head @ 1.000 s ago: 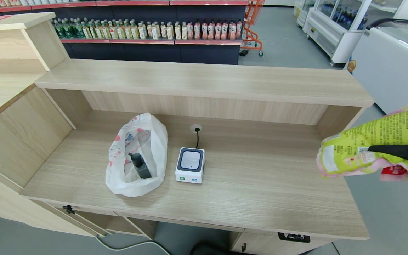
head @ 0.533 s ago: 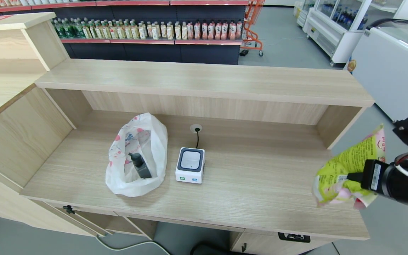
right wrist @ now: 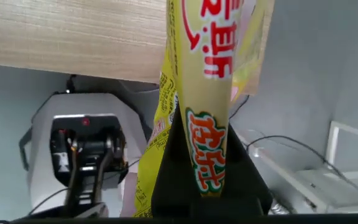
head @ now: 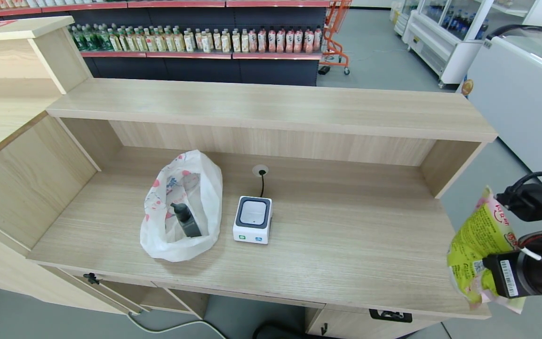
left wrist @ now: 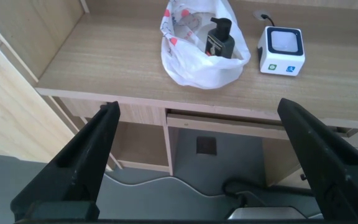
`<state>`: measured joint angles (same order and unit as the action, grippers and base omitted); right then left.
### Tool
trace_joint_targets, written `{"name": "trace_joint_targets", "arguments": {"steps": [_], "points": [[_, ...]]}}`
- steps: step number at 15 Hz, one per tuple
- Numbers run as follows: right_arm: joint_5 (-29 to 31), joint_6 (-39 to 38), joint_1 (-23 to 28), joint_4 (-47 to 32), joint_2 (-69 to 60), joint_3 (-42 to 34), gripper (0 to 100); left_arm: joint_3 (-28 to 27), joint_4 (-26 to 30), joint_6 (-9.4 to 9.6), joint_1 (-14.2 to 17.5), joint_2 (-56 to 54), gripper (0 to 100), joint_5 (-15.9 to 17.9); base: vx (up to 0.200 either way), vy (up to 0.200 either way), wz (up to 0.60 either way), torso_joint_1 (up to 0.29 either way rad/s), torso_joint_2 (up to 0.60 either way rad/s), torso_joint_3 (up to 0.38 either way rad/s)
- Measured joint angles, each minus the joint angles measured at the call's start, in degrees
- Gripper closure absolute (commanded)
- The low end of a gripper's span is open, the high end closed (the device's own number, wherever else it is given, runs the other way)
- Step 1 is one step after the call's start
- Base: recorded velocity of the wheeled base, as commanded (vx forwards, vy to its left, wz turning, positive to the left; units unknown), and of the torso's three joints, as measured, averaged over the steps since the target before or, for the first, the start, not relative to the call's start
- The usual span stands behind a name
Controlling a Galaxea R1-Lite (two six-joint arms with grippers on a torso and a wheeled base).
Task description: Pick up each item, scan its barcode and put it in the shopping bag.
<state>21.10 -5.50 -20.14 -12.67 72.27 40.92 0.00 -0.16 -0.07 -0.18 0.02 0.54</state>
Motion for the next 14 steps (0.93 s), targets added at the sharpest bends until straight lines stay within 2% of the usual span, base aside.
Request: {"name": "trace_joint_targets", "arguments": {"steps": [2, 4, 5, 8, 10, 14], "points": [[-1.9, 1.7, 0.2, 2.4, -0.6, 0.1, 100, 0.0, 0.0, 0.00, 0.0, 0.0, 0, 0.0, 0.000, 0.000, 0.00, 0.000, 0.00, 0.000], [-8.7, 3.7, 1.1, 6.2, -1.4, -0.4, 100, 0.0, 0.0, 0.00, 0.0, 0.0, 0, 0.0, 0.000, 0.000, 0.00, 0.000, 0.00, 0.000], [-12.5, 7.8, 1.3, 7.9, -2.2, -0.6, 100, 0.0, 0.0, 0.00, 0.0, 0.0, 0, 0.0, 0.000, 0.000, 0.00, 0.000, 0.00, 0.000], [-23.6, 26.2, 3.4, 13.9, -3.9, -1.5, 100, 0.0, 0.0, 0.00, 0.0, 0.0, 0, 0.0, 0.000, 0.000, 0.00, 0.000, 0.00, 0.000], [-25.1, 36.4, 5.8, 18.5, -3.3, -1.6, 100, 0.0, 0.0, 0.00, 0.0, 0.0, 0, 0.0, 0.000, 0.000, 0.00, 0.000, 0.00, 0.000], [-25.5, 49.0, 7.3, 22.5, -1.4, -1.6, 100, 0.0, 0.0, 0.02, 0.0, 0.0, 0, 0.0, 0.000, 0.000, 0.00, 0.000, 0.00, 0.000]]}}
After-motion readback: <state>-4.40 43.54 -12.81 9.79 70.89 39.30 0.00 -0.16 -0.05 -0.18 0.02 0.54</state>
